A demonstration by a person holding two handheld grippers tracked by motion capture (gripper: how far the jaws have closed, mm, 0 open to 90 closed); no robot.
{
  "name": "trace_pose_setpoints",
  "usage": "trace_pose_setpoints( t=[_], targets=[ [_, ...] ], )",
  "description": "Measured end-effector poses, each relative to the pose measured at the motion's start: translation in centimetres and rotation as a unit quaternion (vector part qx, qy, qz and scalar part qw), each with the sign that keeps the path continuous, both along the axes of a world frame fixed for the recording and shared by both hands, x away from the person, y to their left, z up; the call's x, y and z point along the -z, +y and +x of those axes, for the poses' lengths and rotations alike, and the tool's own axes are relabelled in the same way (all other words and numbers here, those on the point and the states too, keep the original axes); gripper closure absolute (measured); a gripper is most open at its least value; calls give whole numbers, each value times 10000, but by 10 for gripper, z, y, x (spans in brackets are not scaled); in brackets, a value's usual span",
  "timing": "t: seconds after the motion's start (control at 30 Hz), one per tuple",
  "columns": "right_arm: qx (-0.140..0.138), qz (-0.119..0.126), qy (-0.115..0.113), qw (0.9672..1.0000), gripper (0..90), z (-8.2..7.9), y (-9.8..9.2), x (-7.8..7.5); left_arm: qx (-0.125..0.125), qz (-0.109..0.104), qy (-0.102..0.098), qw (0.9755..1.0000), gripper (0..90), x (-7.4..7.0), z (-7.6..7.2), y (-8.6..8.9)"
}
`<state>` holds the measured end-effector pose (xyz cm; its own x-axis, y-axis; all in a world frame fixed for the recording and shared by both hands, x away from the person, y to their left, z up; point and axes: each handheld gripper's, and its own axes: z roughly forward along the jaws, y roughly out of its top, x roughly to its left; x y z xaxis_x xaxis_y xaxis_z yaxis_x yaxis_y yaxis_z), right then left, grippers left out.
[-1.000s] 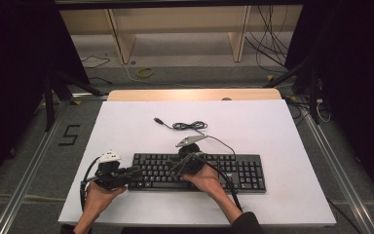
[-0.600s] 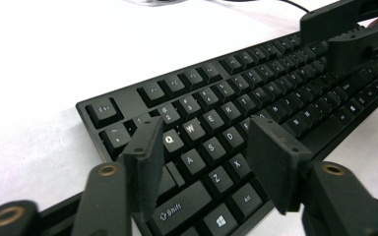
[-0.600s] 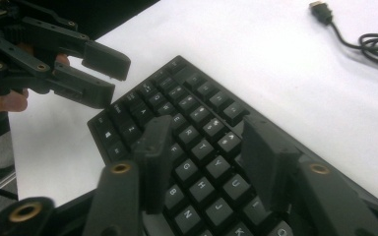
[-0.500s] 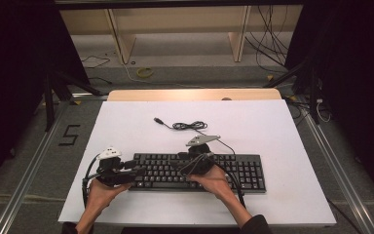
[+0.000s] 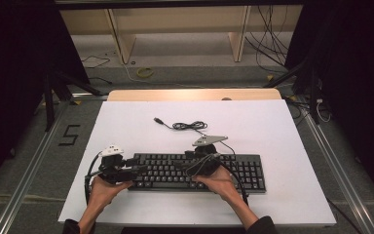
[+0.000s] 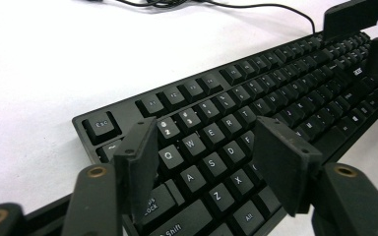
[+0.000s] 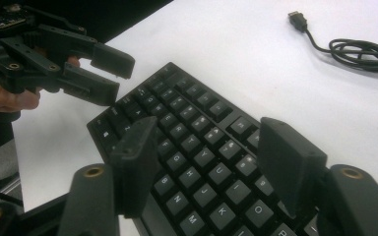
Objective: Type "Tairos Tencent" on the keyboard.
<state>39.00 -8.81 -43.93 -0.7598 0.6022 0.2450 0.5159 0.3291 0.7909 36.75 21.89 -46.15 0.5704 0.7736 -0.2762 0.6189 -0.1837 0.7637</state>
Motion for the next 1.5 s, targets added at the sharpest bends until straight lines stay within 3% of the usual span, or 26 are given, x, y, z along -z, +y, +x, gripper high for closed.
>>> trace_pose_setpoints(
  t=[0.27,0.43,0.73,0.9,1.5],
  targets=[
    [62,-12,-15,10000,369,-3,-6,-1,11,90,189,9998,592,2,3,0],
    [81,3,-48,10000,355,-6,-9,-2,119,285,252,9992,720,3,4,-5],
    [112,19,-51,9999,350,-7,-13,-2,257,582,360,9973,843,3,5,-12],
    [117,33,-77,9999,340,-9,-15,-2,268,720,396,9963,887,4,6,-15],
    [150,38,-73,9999,331,-12,-20,0,328,959,608,9930,892,11,11,-20]
  ],
)
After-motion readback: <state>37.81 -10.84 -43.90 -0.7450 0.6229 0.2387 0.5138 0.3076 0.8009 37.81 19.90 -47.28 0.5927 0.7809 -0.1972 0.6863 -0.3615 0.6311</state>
